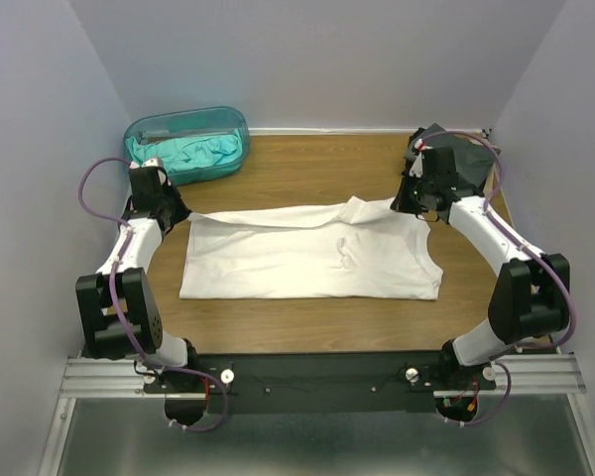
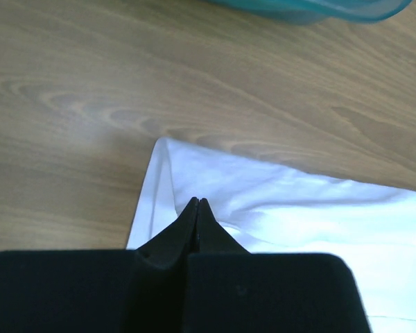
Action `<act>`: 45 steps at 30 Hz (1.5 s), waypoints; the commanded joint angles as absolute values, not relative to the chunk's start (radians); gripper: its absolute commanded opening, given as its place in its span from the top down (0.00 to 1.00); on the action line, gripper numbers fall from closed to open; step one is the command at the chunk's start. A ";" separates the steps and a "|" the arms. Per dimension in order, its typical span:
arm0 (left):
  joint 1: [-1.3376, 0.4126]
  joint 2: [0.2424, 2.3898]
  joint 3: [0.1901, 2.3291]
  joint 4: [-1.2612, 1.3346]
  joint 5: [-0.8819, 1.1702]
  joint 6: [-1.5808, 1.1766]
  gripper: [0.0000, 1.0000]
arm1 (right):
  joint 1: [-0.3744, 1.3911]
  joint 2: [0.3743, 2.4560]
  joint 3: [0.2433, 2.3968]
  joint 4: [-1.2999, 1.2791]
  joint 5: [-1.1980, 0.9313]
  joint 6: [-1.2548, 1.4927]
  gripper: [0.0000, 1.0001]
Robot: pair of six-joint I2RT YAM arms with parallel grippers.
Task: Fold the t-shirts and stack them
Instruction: Fold the tshirt
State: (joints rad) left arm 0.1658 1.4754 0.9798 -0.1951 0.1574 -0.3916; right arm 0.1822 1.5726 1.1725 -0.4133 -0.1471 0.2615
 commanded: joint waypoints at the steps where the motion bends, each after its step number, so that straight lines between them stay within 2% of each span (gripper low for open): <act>1: 0.189 1.433 0.919 -0.226 0.109 -0.403 1.00 | 0.187 1.488 1.128 -0.433 -0.155 0.290 0.99; 27: 0.218 1.287 0.808 -0.331 0.095 -0.425 1.00 | 0.189 1.270 0.956 -0.609 -0.104 0.341 0.99; 28: 0.219 1.279 0.799 -0.350 0.101 -0.428 0.89 | 0.190 1.263 0.944 -0.627 -0.113 0.353 0.95; 29: 0.219 1.272 0.795 -0.359 0.106 -0.429 0.78 | 0.192 1.261 0.939 -0.640 -0.118 0.357 0.86; 30: 0.221 1.249 0.790 -0.379 0.106 -0.433 0.70 | 0.195 1.259 0.936 -0.653 -0.120 0.362 0.59; 31: 0.221 1.233 0.784 -0.386 0.101 -0.436 0.63 | 0.198 1.258 0.933 -0.676 -0.115 0.373 0.47; 32: 0.222 1.220 0.784 -0.396 0.092 -0.442 0.55 | 0.210 1.244 0.931 -0.684 -0.107 0.377 0.40; 34: 0.221 1.184 0.791 -0.411 0.084 -0.440 0.52 | 0.222 1.232 0.933 -0.692 -0.094 0.382 0.32; 40: 0.219 1.247 0.873 -0.367 0.126 -0.378 0.48 | 0.232 1.337 0.980 -0.611 -0.103 0.348 0.29; 45: 0.219 1.324 0.930 -0.261 0.207 -0.318 0.44 | 0.232 1.460 1.023 -0.401 -0.227 0.344 0.30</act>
